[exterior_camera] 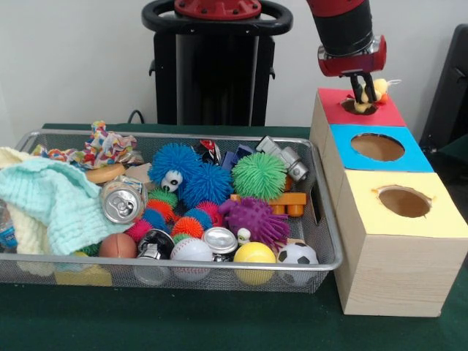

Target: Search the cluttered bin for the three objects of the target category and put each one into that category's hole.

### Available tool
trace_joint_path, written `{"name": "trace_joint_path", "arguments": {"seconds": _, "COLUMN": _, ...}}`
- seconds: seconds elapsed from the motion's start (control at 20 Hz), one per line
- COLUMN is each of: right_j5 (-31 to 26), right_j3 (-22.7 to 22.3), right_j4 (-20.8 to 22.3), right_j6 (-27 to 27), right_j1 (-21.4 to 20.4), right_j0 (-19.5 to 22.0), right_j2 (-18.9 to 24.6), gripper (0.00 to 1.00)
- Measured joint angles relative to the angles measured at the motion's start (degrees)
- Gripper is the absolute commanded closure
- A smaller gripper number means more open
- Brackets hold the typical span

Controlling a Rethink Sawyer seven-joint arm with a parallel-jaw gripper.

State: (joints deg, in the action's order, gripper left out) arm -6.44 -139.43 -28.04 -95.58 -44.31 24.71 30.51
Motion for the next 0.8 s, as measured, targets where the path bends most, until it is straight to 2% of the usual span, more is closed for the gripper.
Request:
{"name": "trace_joint_path", "arguments": {"seconds": 0.15, "right_j5": 0.0, "right_j3": 0.0, "right_j4": 0.0, "right_j6": 0.0, "right_j1": 0.0, "right_j0": 0.0, "right_j2": 0.0, "gripper": 1.0}}
{"name": "trace_joint_path", "arguments": {"seconds": 0.2, "right_j5": 0.0, "right_j3": 0.0, "right_j4": 0.0, "right_j6": 0.0, "right_j1": 0.0, "right_j0": 0.0, "right_j2": 0.0, "gripper": 0.0}}
{"name": "trace_joint_path", "arguments": {"seconds": 0.8, "right_j5": 0.0, "right_j3": 0.0, "right_j4": 0.0, "right_j6": 0.0, "right_j1": -0.2, "right_j0": -1.3, "right_j2": -0.3, "gripper": 0.0}}
